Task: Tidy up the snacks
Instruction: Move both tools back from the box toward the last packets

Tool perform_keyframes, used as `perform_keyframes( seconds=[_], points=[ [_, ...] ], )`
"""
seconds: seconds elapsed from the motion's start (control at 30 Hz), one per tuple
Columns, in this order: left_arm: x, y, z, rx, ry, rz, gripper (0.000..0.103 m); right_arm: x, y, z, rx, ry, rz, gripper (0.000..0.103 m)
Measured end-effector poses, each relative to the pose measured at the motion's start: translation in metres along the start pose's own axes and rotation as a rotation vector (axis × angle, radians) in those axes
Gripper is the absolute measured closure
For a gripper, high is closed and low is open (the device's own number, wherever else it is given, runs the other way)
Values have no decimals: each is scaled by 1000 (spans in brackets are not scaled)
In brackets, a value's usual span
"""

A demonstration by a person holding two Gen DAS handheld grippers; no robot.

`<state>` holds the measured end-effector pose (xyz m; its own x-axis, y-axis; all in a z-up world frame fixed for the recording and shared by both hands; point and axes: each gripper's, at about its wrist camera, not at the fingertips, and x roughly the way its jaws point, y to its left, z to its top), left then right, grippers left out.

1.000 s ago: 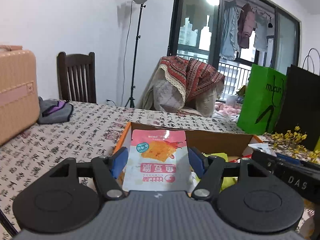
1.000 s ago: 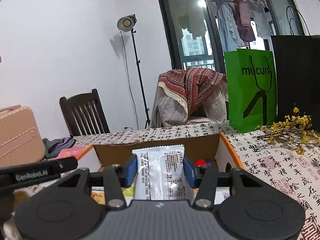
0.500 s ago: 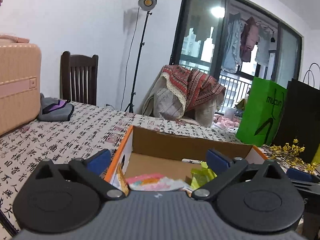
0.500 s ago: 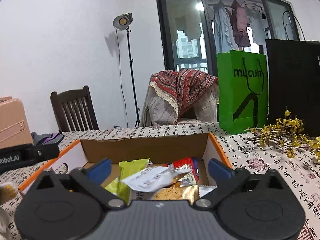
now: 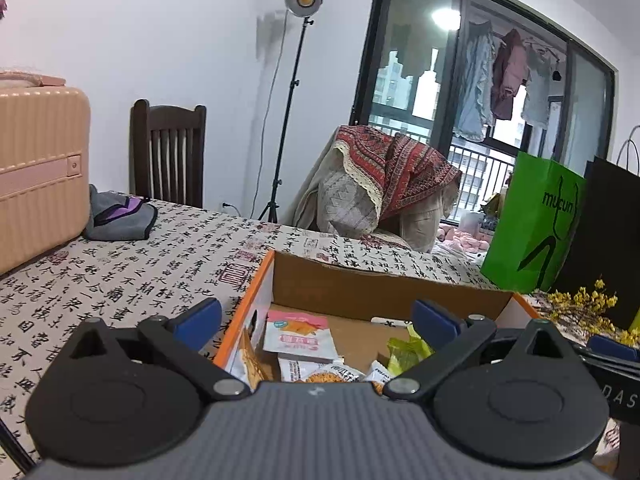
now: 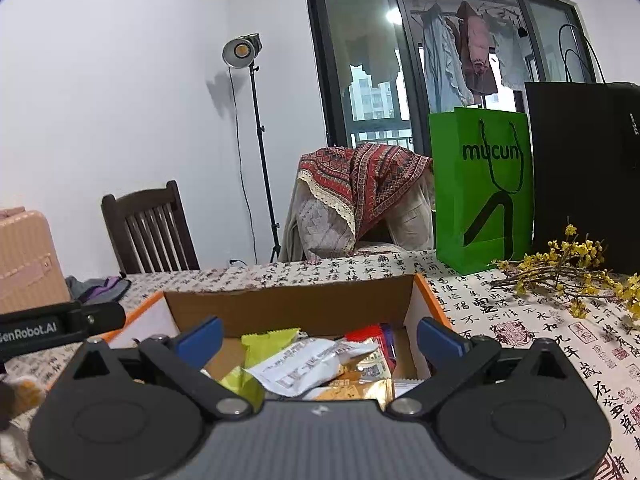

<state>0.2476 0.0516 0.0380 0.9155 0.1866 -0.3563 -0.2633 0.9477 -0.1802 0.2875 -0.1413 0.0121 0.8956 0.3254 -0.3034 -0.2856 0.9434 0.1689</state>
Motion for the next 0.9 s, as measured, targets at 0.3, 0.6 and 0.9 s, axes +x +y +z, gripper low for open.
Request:
perform_keyframes(
  seconds=[0.3, 0.6, 0.9],
  points=[
    [-28, 11, 13, 11, 30, 0, 0, -28, 7, 11, -34, 23, 10, 0],
    [-58, 40, -8, 59, 111, -15, 0, -60, 22, -8, -111, 102, 67, 0],
    [-77, 72, -52, 79, 226, -39, 0, -71, 44, -46, -216, 234, 117, 0]
  ],
)
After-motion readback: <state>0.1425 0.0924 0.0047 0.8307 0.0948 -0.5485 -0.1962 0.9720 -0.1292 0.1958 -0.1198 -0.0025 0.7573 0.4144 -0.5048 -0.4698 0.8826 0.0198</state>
